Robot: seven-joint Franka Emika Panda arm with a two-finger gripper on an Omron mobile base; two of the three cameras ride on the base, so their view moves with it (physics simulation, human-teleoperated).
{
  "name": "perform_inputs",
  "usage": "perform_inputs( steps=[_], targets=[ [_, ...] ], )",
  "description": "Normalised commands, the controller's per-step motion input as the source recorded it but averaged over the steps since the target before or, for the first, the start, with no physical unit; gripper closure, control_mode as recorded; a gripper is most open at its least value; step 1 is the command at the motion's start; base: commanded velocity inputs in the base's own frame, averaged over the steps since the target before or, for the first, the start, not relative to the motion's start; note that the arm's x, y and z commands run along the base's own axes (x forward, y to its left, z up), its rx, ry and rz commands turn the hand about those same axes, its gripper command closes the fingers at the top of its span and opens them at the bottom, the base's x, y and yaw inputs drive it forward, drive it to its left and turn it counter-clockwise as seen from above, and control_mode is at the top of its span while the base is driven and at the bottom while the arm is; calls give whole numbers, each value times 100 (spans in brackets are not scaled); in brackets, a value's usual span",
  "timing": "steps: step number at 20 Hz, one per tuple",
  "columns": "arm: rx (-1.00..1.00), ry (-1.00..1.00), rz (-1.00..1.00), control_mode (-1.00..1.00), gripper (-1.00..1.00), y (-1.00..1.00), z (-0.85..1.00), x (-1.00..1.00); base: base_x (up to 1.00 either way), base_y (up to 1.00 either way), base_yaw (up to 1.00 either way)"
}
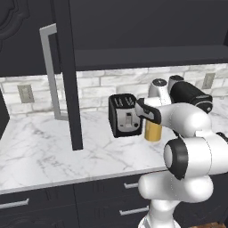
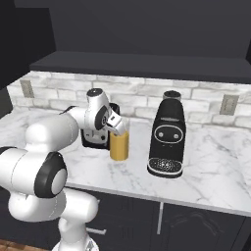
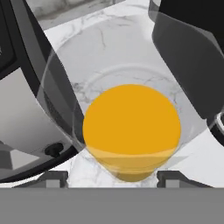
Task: There is a tray on the dining counter. Grab the cup, mug, and pitcher and place them on the tray. The pitcher may be placed next to the tray if it cannot fit the tray.
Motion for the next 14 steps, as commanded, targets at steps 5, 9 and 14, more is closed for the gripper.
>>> perform_inputs(
  steps=[5,9,14],
  targets=[
    [0,0,0,-100,100,0,0,0,0,0,0],
    [0,0,0,-100,100,0,0,0,0,0,0],
    [0,0,0,-100,100,0,0,0,0,0,0]
  ],
)
